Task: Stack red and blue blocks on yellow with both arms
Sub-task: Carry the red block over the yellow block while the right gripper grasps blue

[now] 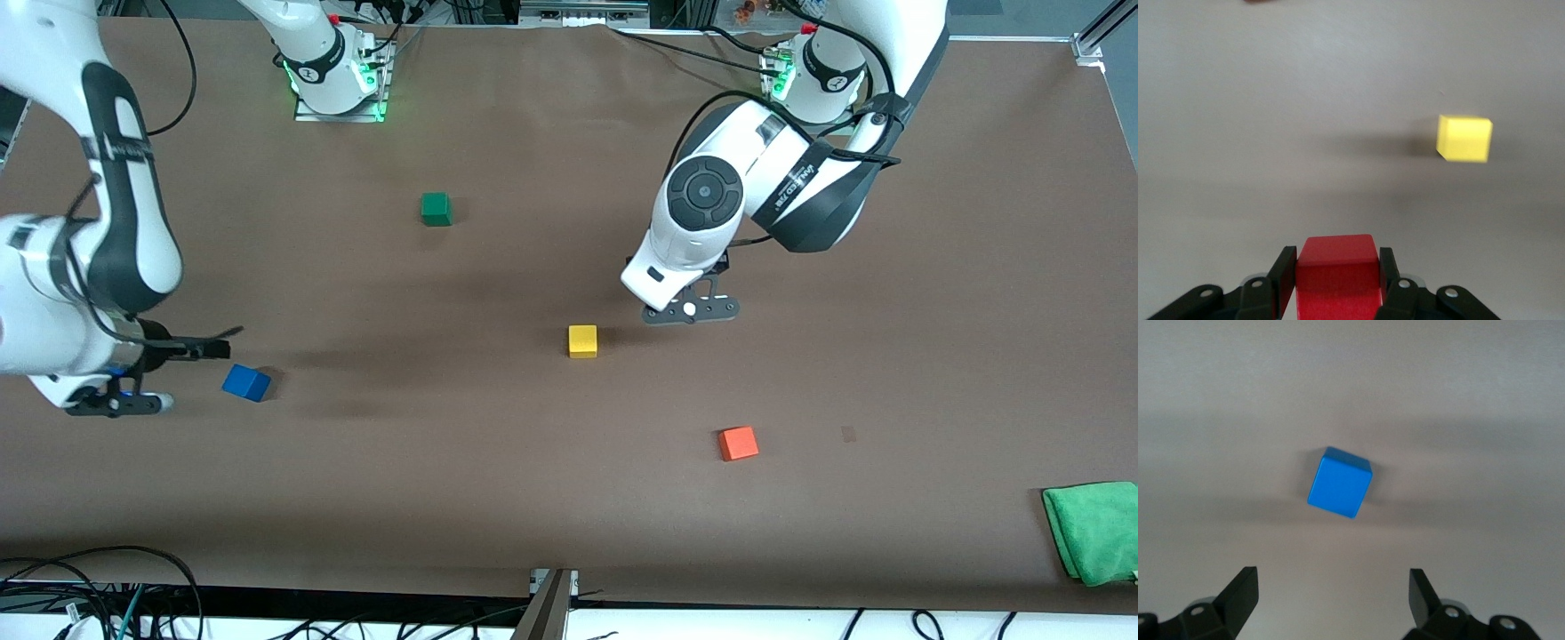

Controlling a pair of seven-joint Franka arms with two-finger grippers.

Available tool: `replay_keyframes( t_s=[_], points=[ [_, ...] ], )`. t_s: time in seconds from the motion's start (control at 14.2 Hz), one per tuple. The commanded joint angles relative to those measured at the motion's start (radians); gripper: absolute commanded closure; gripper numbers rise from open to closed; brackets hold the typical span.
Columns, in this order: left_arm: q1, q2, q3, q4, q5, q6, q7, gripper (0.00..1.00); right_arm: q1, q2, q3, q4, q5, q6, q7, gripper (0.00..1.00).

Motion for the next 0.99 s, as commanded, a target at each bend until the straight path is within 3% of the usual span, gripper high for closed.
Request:
replay_keyframes(
  t_s=[0.0,0.28,0.49,0.56,0.78,0.92],
  points=[
    [0.001,0.012,-0.028,0.042,-0.020,-0.039,0.041,0.98,-0.012,0.043,0.007,0.014,0.005,0.037,0.046,0.00],
    [-0.022,0.035,-0.025,0.042,-0.014,-0.035,0.004,0.98,-0.009,0.078,0.007,0.010,0.003,0.063,0.094,0.00],
    [-0.069,0.124,-0.016,0.109,-0.008,0.045,-0.074,0.98,-0.008,0.090,0.007,-0.007,0.003,0.095,0.096,0.00],
    [-0.109,0.160,0.005,0.144,-0.007,0.046,-0.097,0.98,-0.006,0.092,0.007,-0.013,0.005,0.121,0.097,0.00],
    [-0.295,0.234,0.188,0.284,-0.020,0.046,-0.162,0.98,-0.006,0.113,0.007,-0.016,0.003,0.177,0.106,0.00],
    [-0.307,0.271,0.211,0.328,-0.022,0.046,-0.163,0.98,-0.006,0.129,0.008,-0.018,0.005,0.209,0.108,0.00]
  ],
)
